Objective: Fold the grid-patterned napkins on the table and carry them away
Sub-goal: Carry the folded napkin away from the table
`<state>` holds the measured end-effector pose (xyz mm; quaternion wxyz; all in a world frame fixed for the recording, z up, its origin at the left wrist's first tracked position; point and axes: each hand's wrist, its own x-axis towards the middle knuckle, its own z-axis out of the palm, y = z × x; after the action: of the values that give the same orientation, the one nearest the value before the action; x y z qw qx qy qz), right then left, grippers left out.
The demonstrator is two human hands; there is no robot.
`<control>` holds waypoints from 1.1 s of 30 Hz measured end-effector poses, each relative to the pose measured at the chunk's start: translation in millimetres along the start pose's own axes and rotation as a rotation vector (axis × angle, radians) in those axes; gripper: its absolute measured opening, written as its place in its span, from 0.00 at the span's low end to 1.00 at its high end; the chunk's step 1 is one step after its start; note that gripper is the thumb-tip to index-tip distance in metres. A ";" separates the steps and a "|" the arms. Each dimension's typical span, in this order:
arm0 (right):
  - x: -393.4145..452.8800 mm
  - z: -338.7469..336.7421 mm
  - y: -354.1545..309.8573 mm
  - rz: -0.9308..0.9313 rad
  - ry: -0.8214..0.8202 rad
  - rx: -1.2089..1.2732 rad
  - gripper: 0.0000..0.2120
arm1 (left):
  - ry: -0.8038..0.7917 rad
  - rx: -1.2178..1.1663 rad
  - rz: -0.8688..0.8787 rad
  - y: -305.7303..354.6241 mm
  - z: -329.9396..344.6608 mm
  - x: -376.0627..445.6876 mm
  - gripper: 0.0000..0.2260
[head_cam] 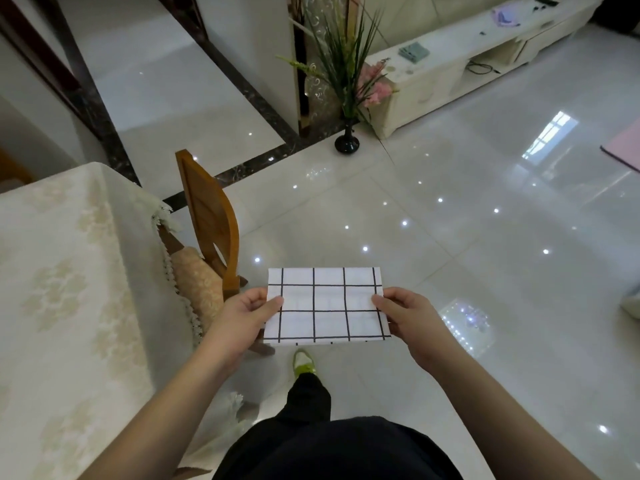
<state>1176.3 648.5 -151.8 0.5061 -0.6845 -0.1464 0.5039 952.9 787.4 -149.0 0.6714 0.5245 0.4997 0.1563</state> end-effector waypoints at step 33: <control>353.7 18.4 -252.6 -0.192 -0.206 -0.218 0.02 | 0.340 -0.152 0.078 183.5 -0.9 299.4 0.06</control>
<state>1398.0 1022.2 -130.7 0.4571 -0.6628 -0.3161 0.5019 1145.1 1081.2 -142.9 0.6086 0.4573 0.5717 0.3060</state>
